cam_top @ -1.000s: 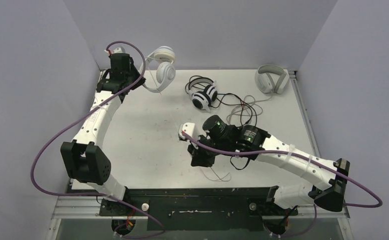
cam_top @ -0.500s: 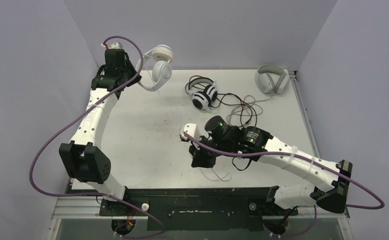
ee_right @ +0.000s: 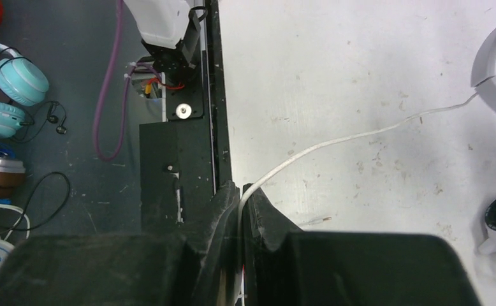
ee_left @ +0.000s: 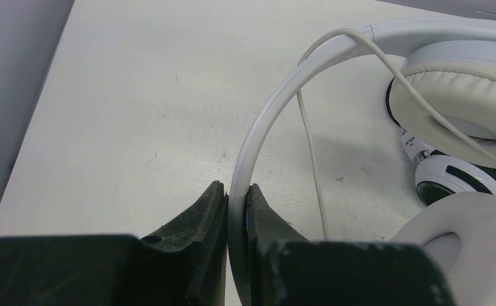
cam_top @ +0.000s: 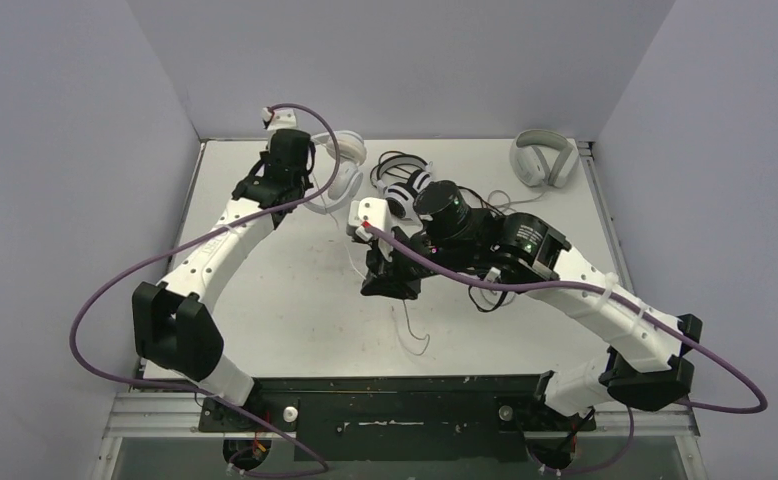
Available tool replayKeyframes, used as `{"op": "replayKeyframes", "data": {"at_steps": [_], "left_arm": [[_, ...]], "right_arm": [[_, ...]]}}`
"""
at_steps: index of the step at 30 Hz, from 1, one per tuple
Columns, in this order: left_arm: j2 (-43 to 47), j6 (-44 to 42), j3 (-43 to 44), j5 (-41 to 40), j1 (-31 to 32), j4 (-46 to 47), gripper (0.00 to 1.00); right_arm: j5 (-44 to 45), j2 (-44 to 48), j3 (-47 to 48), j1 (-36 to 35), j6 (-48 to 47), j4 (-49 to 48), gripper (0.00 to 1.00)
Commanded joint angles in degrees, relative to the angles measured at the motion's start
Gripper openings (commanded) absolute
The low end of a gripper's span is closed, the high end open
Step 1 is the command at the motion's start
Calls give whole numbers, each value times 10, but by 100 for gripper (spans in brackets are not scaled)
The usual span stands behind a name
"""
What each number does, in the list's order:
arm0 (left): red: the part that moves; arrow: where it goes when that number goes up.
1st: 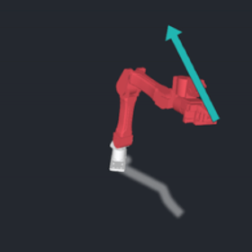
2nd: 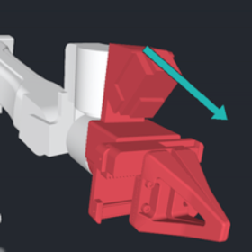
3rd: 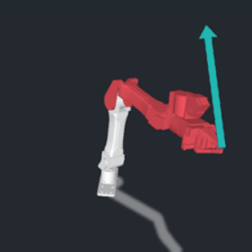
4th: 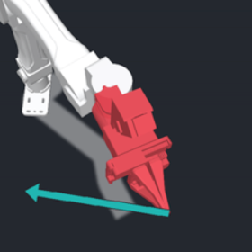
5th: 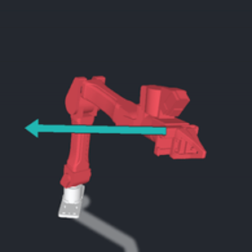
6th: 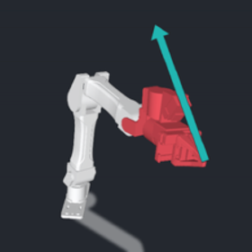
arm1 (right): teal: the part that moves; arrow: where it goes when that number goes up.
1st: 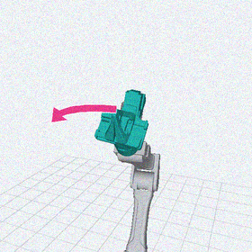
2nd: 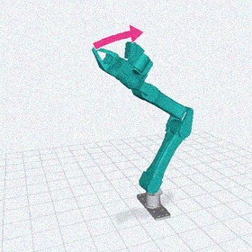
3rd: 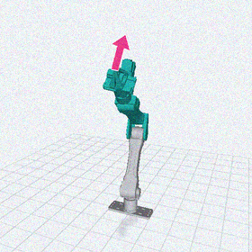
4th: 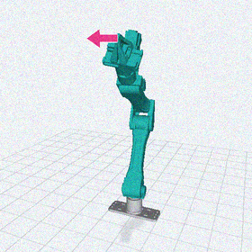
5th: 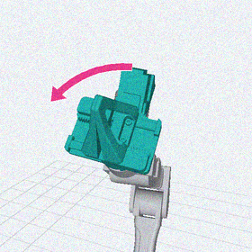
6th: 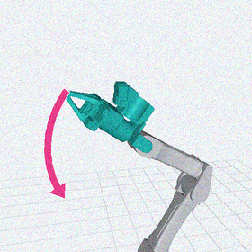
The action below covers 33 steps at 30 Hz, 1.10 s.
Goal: Wrap the headphones
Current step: Wrap the headphones cable around the headphones.
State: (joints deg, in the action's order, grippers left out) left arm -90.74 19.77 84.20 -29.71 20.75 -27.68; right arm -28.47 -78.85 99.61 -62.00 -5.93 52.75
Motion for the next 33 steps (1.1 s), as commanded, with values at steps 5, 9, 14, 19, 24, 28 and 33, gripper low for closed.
{"op": "replayKeyframes", "data": {"at_steps": [5, 9, 14, 19, 24, 28, 33], "left_arm": [[108, -65, -118, -30, 48, 186, 0], [154, -99, -177, -20, 65, 215, 0], [209, -165, -233, 78, 67, 217, 0], [235, -216, -257, 167, 70, 190, 0], [253, -254, -279, 256, 74, 178, 0], [277, -284, -296, 320, 76, 171, 0], [292, -310, -292, 396, 76, 136, 0]], "right_arm": [[81, -39, 101, 18, -42, -21, 0], [114, -59, 150, 56, -32, -25, 0], [131, -70, 181, 87, -33, -24, 0], [191, -83, 193, 96, -31, -25, 0], [232, -102, 209, 102, -23, -22, 0], [259, -106, 206, 107, -20, -24, 0], [353, -113, 172, 115, -18, -24, 0]]}}
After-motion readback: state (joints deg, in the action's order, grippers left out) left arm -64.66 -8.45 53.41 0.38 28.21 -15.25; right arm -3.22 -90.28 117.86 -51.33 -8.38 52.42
